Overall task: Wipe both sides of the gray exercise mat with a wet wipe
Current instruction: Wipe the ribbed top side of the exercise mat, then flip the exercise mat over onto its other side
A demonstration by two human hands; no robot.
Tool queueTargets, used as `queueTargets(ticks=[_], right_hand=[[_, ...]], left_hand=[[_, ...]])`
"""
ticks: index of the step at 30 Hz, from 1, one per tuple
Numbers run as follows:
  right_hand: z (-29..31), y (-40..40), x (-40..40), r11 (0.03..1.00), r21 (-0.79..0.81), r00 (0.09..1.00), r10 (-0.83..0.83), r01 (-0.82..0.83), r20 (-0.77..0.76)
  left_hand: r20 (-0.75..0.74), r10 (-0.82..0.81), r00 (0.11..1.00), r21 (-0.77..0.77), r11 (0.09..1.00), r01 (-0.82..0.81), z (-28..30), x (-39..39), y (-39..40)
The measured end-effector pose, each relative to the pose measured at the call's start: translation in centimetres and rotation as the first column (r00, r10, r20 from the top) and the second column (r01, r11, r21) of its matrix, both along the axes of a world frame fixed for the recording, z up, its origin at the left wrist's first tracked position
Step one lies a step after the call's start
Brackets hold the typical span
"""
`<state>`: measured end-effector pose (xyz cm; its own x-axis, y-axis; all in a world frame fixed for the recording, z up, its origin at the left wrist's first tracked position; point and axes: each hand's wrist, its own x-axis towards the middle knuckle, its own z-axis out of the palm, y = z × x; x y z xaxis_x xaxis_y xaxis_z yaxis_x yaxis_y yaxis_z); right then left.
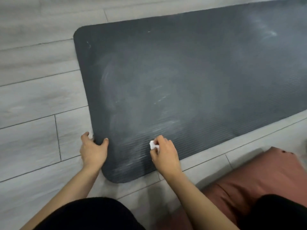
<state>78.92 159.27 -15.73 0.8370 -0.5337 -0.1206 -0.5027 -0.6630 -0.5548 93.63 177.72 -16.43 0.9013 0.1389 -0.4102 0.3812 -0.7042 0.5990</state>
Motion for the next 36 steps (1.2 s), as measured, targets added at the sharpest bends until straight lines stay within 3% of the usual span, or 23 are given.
queueTargets(ticks=[2, 5, 11, 19, 23, 27, 31, 34, 36], right_hand=[[0.8, -3.5, 0.5, 0.998, 0.007, 0.998, -0.057, 0.057, -0.014], [2.0, -8.0, 2.3, 0.999, -0.021, 0.998, -0.051, 0.05, -0.047], [8.1, -16.3, 8.9, 0.926, 0.37, 0.998, -0.054, 0.066, -0.044], [13.1, -24.9, 12.2, 0.814, 0.58, 0.999, 0.051, -0.033, -0.014], [13.5, -29.6, 13.2, 0.891, 0.448, 0.988, 0.123, -0.071, -0.088], [12.2, -35.9, 11.7, 0.965, 0.262, 0.995, 0.023, 0.002, -0.093], [11.7, -41.3, 9.4, 0.975, 0.211, 0.995, -0.058, 0.073, -0.077], [11.4, -43.1, 8.3, 0.979, 0.158, 0.991, -0.119, 0.129, -0.068], [11.0, -43.4, 7.9, 0.979, 0.114, 0.984, -0.163, 0.17, -0.068]], left_hand=[[-0.065, 0.099, 0.993, -0.059, 0.993, -0.103, 1.2, 0.5, -1.5], [-0.088, -0.071, 0.994, -0.066, 0.996, 0.065, 3.5, 0.8, -4.4], [-0.089, -0.4, 0.912, -0.079, 0.916, 0.393, 10.1, 1.9, -12.0], [-0.079, -0.587, 0.806, 0.087, 0.801, 0.592, 14.5, -1.3, -26.9], [-0.077, -0.62, 0.781, 0.084, 0.776, 0.625, 15.3, -4.5, -33.6], [-0.057, -0.676, 0.735, -0.097, 0.736, 0.67, 16.3, -5.5, -36.7], [0.107, -0.583, 0.806, 0.091, 0.813, 0.575, 12.9, -2.0, -34.6], [-0.042, -0.366, 0.93, 0.19, 0.911, 0.367, 8.0, 0.4, -31.7], [-0.193, -0.307, 0.932, 0.155, 0.928, 0.338, 5.6, 0.7, -31.2]])
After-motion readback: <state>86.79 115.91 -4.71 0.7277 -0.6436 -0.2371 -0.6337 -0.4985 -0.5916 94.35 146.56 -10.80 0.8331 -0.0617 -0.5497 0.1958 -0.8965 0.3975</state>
